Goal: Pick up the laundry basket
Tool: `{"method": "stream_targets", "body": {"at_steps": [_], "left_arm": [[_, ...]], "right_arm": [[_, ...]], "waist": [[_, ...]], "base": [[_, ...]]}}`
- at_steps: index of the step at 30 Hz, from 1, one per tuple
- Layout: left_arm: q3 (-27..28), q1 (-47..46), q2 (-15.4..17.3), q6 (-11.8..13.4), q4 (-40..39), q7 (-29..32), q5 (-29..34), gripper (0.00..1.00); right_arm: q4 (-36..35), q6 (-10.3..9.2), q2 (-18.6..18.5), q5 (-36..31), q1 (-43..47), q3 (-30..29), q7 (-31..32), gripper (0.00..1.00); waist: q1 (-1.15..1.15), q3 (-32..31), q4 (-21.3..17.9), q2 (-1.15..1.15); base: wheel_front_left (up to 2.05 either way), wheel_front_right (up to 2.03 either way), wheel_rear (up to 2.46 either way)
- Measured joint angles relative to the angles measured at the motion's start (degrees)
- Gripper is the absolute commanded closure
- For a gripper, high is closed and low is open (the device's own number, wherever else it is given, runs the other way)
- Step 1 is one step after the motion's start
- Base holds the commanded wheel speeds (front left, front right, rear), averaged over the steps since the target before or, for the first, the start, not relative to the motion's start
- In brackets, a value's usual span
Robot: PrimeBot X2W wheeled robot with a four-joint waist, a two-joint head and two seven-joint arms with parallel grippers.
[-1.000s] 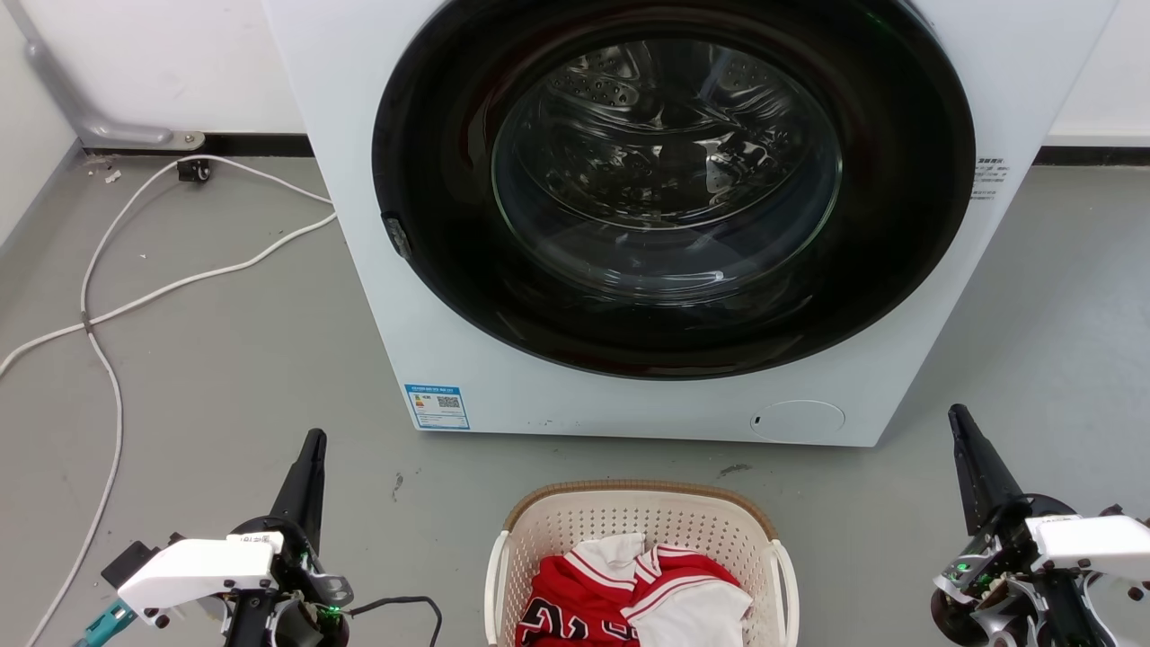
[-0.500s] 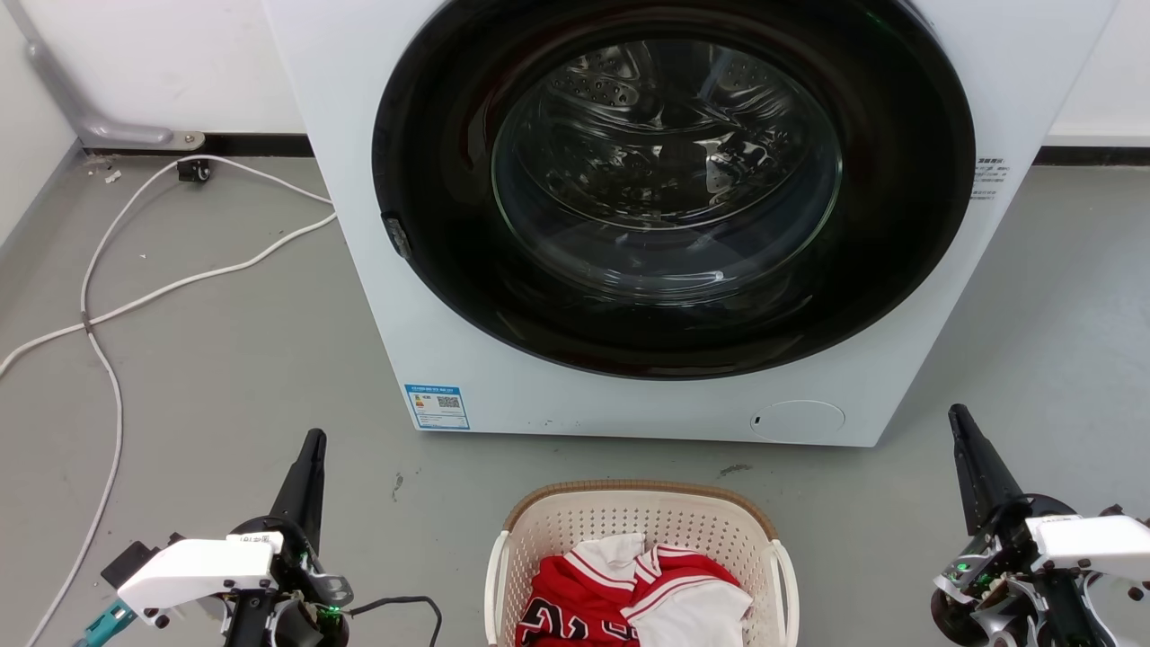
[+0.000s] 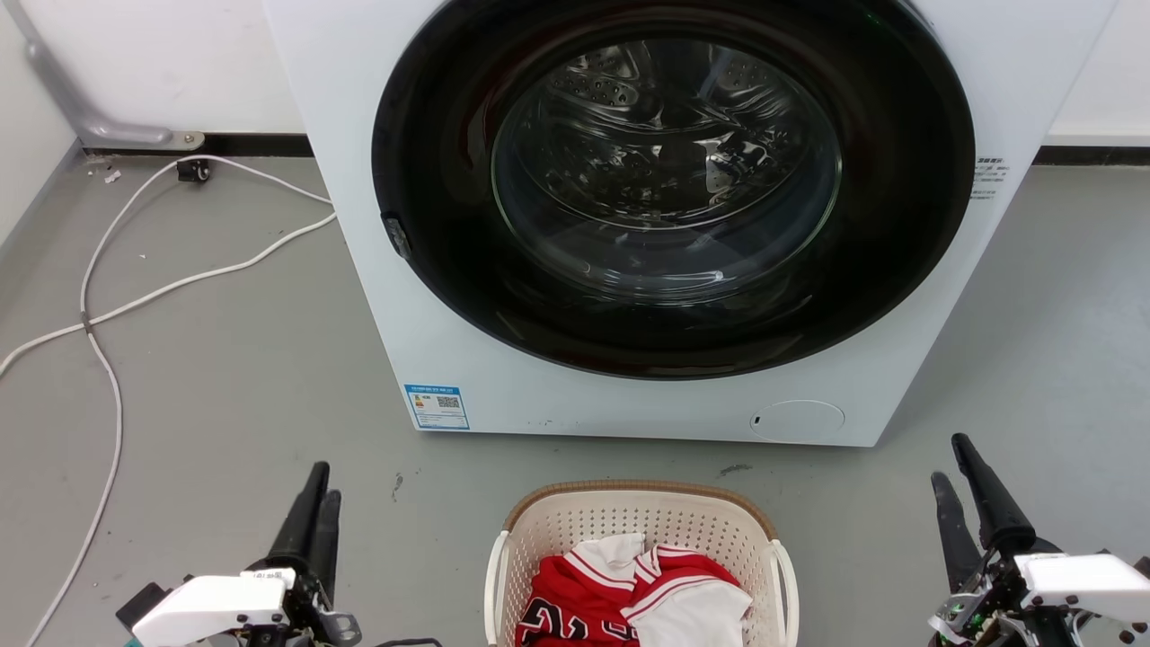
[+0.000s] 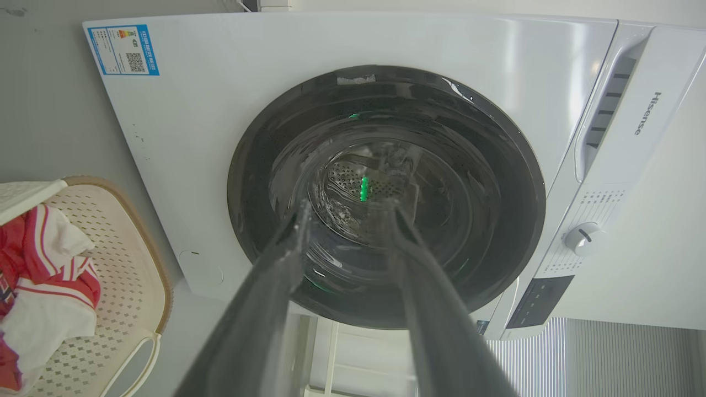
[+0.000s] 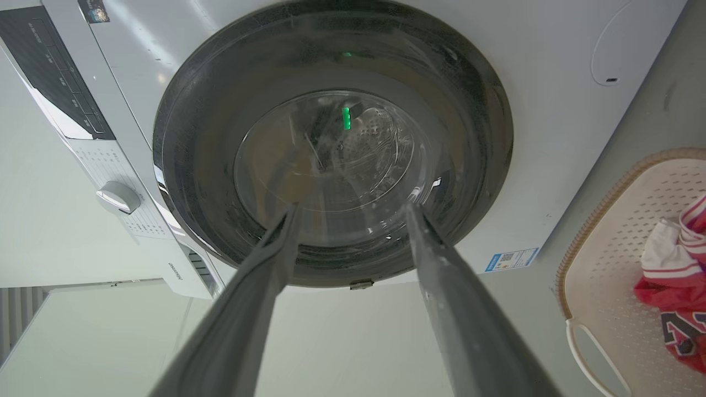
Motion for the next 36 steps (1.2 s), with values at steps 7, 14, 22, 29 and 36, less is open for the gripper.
{"method": "stream_targets", "body": {"at_steps": [7, 14, 22, 29, 36], "left_arm": [[-0.27, 0.26, 0.00, 0.01, -0.92, -2.03, 1.41, 0.00], [-0.18, 0.66, 0.00, 0.00, -1.59, -3.90, 3.76, 0.00], [2.22, 0.77, 0.02, 0.00, -1.62, -5.86, 9.04, 0.00], [3.98, 0.77, 0.02, 0.85, -2.60, -7.38, 14.17, 0.00], [4.24, 0.83, 0.00, 2.96, -5.57, -8.91, 20.19, 0.00]], "right_arm": [[-0.27, 0.00, 0.02, -0.80, 0.14, 0.48, -1.99, 0.00], [-0.16, 0.00, 0.02, -2.61, 0.33, 0.48, -3.82, 0.00], [0.02, 0.00, 0.04, -11.67, 0.27, -2.37, -5.77, 0.00], [-3.13, 0.00, 0.05, -21.11, -0.20, -5.23, -7.37, 0.00], [-7.30, 0.00, 0.04, -32.41, -0.24, -5.49, -8.84, 0.00]], "waist": [[0.00, 0.05, -0.04, 0.00], [0.00, 0.06, -0.06, 0.00], [0.00, 0.11, -0.08, 0.00], [0.00, 0.20, -0.06, 0.00], [0.00, 0.32, -0.04, 0.00]], "base": [[0.00, 0.00, 0.00], [0.00, 0.00, 0.00], [0.00, 0.00, 0.00], [0.00, 0.00, 0.00], [0.00, 0.00, 0.00]]}}
